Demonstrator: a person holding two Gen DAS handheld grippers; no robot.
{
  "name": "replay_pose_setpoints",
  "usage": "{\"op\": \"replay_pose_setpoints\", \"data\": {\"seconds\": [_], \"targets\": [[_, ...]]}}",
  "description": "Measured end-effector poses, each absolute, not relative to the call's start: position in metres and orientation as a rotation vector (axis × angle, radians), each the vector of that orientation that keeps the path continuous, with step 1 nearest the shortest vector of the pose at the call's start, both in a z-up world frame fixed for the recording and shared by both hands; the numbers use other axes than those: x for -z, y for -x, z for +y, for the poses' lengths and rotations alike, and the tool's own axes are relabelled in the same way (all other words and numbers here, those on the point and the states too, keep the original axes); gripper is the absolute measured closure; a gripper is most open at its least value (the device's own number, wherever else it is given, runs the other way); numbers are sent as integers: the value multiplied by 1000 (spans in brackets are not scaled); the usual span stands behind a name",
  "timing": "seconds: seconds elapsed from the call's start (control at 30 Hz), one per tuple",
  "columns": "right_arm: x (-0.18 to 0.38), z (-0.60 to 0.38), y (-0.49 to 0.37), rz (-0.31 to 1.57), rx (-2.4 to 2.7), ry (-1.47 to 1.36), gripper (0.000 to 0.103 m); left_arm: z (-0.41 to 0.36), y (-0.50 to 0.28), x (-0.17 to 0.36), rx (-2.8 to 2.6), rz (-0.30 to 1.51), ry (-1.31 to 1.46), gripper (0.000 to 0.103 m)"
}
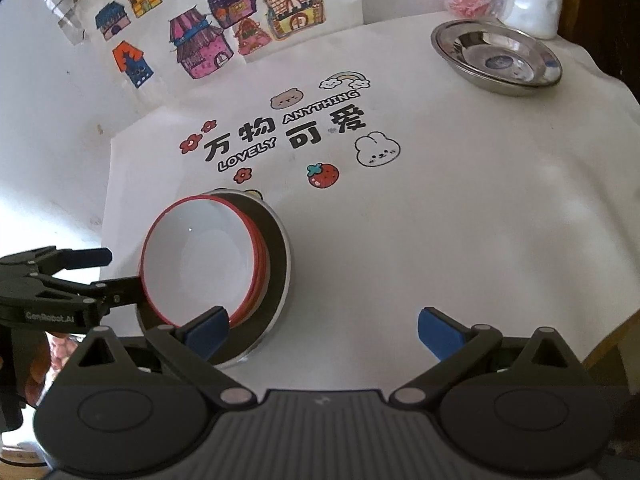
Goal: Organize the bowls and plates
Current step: 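Close both grippers on the rim of the stacked bowls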
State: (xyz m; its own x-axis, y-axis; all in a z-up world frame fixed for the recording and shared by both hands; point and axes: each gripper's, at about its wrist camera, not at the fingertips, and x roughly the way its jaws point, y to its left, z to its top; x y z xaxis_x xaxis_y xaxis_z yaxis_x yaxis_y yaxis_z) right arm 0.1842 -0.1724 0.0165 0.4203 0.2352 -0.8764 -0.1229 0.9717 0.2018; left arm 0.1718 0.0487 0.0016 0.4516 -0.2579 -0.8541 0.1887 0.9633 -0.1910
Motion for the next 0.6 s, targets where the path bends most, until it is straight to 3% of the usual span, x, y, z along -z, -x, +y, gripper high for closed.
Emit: {"op": "replay_pose_setpoints", "data": {"seconds": [0.6], "targets": [[-17, -156, -188, 1102, -261, 49, 1, 48, -175, 2, 282, 1049, 50, 1]]}}
